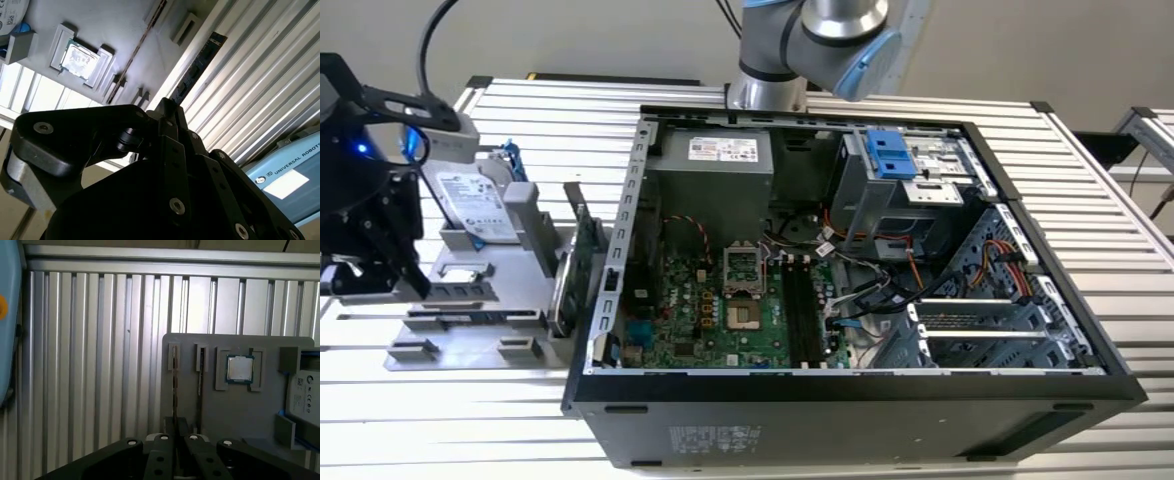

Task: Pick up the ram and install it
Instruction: 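Pick up the ram and move it above insertion slot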

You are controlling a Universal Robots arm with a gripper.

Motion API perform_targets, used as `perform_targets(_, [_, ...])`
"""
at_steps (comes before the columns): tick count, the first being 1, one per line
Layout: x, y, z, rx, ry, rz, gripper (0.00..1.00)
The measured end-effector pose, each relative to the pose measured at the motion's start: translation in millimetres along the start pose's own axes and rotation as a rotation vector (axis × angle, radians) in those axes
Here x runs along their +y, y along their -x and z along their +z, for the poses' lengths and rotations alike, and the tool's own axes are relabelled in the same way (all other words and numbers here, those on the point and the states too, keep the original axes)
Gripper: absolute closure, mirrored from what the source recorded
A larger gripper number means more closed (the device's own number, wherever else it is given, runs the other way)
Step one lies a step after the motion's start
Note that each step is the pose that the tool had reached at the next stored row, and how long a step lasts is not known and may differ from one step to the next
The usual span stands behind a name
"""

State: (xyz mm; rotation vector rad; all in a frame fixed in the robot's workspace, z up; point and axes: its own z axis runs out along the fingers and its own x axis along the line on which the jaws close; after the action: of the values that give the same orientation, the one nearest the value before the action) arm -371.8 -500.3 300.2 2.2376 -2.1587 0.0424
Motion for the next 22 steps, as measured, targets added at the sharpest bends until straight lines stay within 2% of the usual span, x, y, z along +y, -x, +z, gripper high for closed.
perform_targets(22, [0.1, -1.1, -25.7, 0.0000, 0.0000, 0.000, 1.00])
